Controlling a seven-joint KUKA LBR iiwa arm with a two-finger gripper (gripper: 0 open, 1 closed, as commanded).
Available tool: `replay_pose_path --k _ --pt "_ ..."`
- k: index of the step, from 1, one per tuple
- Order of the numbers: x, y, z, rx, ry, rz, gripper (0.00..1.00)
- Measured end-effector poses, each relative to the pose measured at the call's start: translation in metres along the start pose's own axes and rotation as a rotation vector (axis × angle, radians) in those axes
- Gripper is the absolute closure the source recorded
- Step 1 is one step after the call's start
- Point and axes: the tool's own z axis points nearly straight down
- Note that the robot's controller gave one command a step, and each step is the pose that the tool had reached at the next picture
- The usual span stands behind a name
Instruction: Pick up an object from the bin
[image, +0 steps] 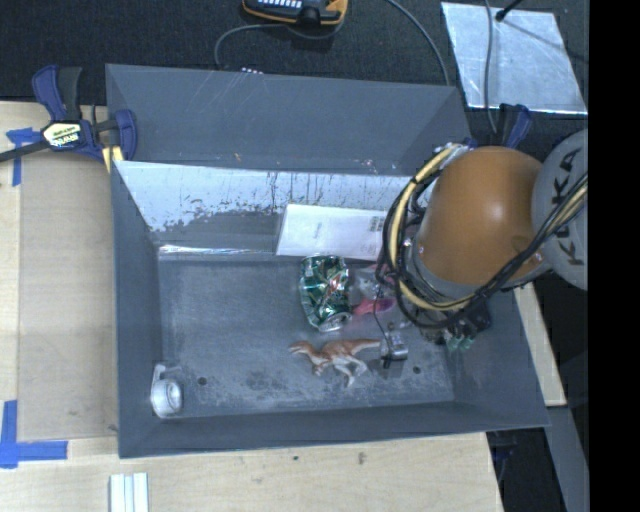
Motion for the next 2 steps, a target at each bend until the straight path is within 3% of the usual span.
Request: replay_pose_path --k 1,2 --pt "-0.025 0.039 0.025 0.0 -0.002 -0.207 0.0" --pt "-0.018 0.03 0.049 0.0 -0.002 0.076 0.0"
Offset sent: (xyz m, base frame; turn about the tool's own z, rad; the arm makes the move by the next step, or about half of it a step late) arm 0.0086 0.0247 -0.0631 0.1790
